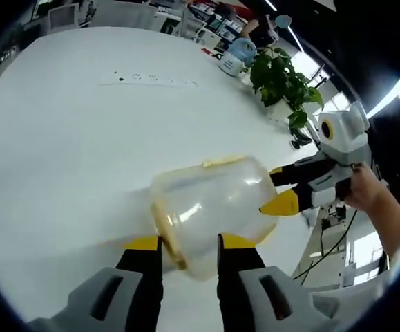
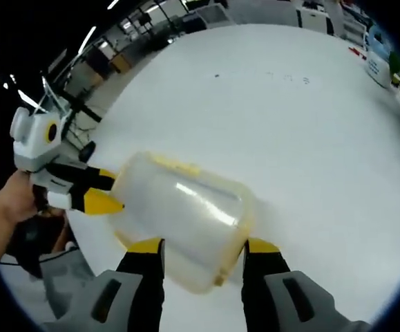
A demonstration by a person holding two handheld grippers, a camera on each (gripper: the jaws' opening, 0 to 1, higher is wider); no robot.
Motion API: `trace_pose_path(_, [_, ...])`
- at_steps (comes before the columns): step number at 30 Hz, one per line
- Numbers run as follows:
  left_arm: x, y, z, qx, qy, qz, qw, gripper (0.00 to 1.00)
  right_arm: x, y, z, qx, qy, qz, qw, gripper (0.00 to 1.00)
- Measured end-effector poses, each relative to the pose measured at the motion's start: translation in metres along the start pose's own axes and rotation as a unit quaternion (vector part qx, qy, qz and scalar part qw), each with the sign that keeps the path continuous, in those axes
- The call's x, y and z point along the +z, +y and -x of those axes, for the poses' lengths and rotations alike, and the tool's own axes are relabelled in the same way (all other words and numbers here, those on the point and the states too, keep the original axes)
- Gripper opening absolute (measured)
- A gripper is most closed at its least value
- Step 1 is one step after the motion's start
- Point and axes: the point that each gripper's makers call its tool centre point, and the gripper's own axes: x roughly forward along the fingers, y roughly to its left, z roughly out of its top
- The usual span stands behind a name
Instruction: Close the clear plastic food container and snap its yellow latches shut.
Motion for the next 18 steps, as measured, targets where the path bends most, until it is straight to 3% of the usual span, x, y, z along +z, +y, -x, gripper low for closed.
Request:
trace_pose_path(10, [0.0009,-0.0007,-0.0013,-0.007,0.006,0.004,0.9999,0.30,0.0021,-0.0033,0.0036,-0.007,-0.017,-0.025,0.9995,0.47])
trace_pose_path(18, [0.0013,-0.0001,-0.0011,-0.010,0.018,0.001,0.9998,0.31,-0.0006,-0.0008,0.0044,-0.013,-0.010,-0.027,0.9995,0.49])
